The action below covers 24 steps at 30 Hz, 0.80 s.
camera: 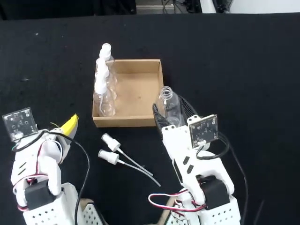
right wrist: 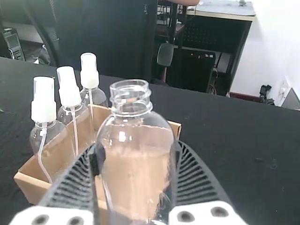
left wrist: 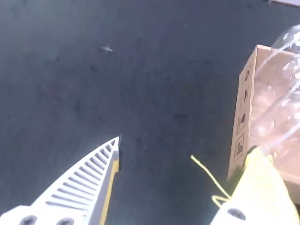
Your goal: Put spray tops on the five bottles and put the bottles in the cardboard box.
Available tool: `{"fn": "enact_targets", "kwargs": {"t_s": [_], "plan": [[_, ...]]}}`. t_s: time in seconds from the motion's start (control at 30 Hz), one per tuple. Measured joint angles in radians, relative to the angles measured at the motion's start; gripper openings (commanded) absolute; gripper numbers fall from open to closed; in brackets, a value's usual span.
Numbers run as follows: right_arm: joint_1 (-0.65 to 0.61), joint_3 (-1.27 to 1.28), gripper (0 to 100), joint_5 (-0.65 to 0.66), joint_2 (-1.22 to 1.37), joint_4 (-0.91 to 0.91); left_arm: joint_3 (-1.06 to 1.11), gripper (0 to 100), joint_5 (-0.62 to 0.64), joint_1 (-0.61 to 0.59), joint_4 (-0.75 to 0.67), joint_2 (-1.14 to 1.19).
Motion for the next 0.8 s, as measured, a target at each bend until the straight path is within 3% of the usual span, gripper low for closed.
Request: {"fn": "enact_targets", "kwargs": {"t_s": [0.23, 0.53, 0.7, 0.8], "plan": [[0.0, 0.0, 1.1, 0.0, 0.0, 0.0, -0.216, 36, -0.06, 0.0, -0.018, 0.23], [-0.002, 0.015, 1.1, 0.0, -0.006, 0.0, -0.405, 36, -0.095, 0.003, 0.106, 0.554], [-0.002, 0.015, 1.1, 0.002, -0.006, 0.0, -0.362, 36, -0.201, 0.097, 0.15, 0.58], [-0.002, 0.015, 1.1, 0.002, -0.006, 0.0, -0.293, 36, -0.315, 0.213, 0.198, 0.583]]}}
